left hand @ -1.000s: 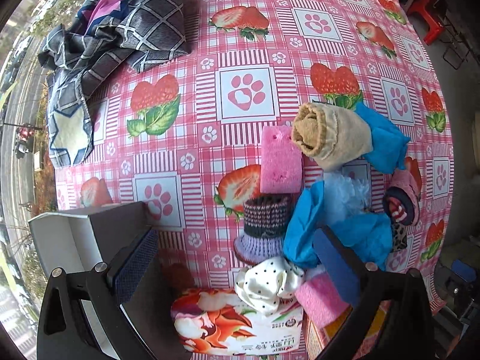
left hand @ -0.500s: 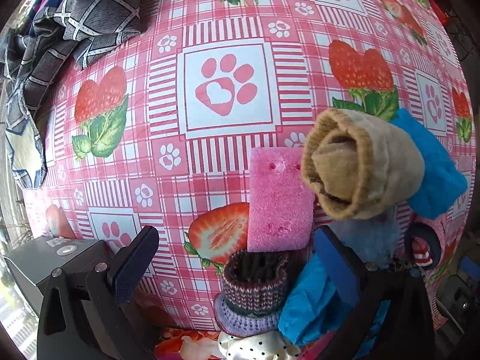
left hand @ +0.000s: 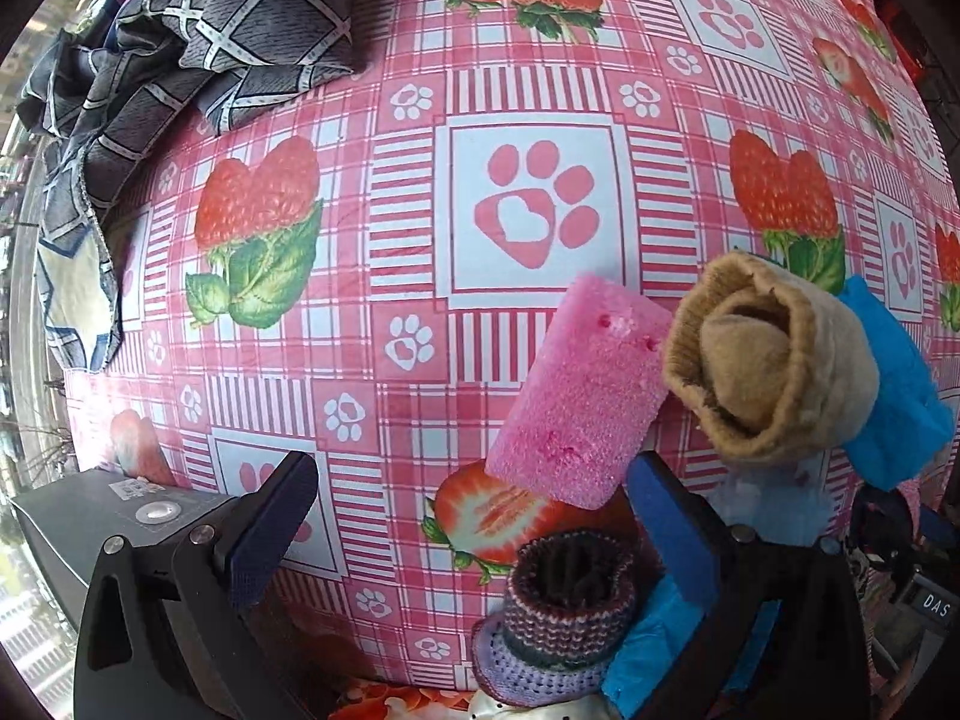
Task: Organize soft objects
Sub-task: 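Grasp the pink sponge with the left tool while the right tool grasps the pink-and-navy sock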
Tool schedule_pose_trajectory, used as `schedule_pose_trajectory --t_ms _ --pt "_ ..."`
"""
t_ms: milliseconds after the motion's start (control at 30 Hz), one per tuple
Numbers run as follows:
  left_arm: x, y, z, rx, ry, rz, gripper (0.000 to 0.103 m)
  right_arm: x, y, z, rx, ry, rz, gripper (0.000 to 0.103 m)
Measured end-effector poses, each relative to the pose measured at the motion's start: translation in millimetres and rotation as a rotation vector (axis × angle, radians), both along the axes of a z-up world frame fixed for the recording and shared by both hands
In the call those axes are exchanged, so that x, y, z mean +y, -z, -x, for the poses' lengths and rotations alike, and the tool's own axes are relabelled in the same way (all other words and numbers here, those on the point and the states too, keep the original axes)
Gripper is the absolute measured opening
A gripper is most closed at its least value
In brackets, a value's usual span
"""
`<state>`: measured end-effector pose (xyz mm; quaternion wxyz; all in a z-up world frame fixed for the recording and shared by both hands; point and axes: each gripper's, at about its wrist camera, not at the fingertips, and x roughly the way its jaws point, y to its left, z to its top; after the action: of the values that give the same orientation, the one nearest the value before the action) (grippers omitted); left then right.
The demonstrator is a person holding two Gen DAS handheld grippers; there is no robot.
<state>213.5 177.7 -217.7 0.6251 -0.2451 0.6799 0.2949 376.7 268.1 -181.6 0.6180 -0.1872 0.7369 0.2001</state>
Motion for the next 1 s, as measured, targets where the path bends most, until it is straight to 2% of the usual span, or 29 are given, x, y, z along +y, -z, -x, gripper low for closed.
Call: schedule_pose_trajectory --t_ms 133,233,367,467,533,667,767,933,1000 --pt "4.5 -0.7 1.4 -0.037 0.033 0.003 0.103 -15.7 5.3 -7.1 0.027 0.037 -0.019 0.103" --pt "2.6 -2.5 -12.7 -0.040 0.103 -0.024 0.103 -20.4 -0.6 -8.2 0.007 0.024 -0.063 0.103" --pt "-4.4 5.3 -34.8 -0.030 0.177 -0.031 0.103 -7.3 -10.6 -11.8 -0.022 -0.025 -0.069 0.103" --pt "-4.6 10.1 -44.1 -0.013 0.198 -0.042 0.103 6.5 -5.9 -9.7 -0.044 -0.055 -0.052 0.103" --pt "-4.2 24.2 -45.0 -0.008 0.201 -0.044 0.103 15.6 0.2 -9.7 -0.040 -0.075 -0.035 0.103" --pt "-9.7 23.7 -32.5 -0.022 0.174 -0.033 0.103 27.8 4.2 -7.8 -0.068 -0.130 -0.004 0.103" --pt "-15.7 39.1 -35.7 -0.020 0.188 -0.025 0.103 29.2 3.0 -6.9 -0.077 -0.131 -0.021 0.103" --pt "-5.1 23.2 -28.4 -0.005 0.145 0.013 0.103 25.3 10.2 -7.6 -0.036 -0.132 -0.011 0.103" --pt "-3.6 27.3 -29.4 0.002 0.128 0.029 0.103 24.9 20.6 -10.5 -0.020 -0.137 -0.012 0.103"
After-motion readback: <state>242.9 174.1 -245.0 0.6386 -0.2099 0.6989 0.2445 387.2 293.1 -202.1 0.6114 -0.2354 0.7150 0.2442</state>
